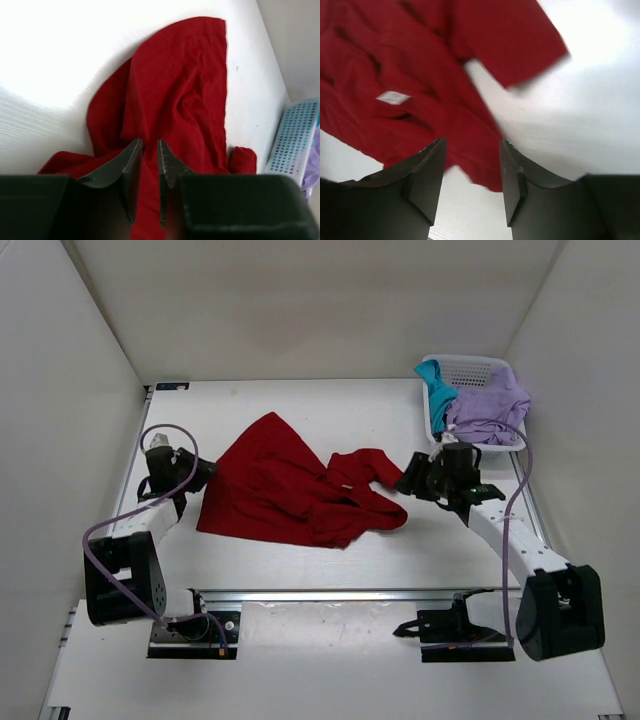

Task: Fold and stack the t-shirts
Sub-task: Flatten out the tshirt

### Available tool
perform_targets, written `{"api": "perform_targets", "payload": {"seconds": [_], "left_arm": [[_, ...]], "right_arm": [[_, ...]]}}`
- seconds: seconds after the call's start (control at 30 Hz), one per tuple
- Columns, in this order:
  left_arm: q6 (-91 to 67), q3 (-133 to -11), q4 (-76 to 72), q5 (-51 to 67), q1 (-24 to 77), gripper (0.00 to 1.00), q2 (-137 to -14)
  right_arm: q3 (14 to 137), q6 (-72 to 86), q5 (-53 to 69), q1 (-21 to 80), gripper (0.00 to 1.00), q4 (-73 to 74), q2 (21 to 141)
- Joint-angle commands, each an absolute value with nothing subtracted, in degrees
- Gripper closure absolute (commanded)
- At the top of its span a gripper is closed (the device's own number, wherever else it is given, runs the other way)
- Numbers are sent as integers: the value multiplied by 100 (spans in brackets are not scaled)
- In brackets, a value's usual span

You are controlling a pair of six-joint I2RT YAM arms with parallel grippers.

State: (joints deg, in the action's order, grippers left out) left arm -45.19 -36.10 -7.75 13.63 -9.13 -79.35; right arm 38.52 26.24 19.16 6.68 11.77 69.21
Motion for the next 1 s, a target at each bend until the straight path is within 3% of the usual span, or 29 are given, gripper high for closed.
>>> {"api": "perform_targets", "payload": {"seconds": [0.0,0.07,0.13,0.2,0.3,0.37,0.57,0.97], "left_arm": [[-4342,-3753,-668,1195,-914,62,-7349],[-4237,-3762,-467,1265,-905,55,-7243],[-4105,-3727,-282,1195,-835,53,-7059],[-4026,-3456,-246,1143,-687,55,-6778],[-3877,-3130,-263,809,-124,56,-6426],[-3867,-2972,-272,432,988,57,-6416],[-4157,-2847,-921,641,2275,58,-7179],[-4307,-2883,-1450,976,2909,63,-8138]], "right_arm": [[4586,2119,319,1563,55,1547,6381],[4719,2030,623,1993,68,1591,6381],[4807,2031,931,2571,94,1495,6704],[4790,1969,931,3441,99,1144,7204],[5070,1837,941,4015,87,1020,7873],[5692,1610,923,4419,69,1177,8583],[6188,1476,509,4755,51,1372,9421],[6275,1714,343,4887,53,1423,10010]]}}
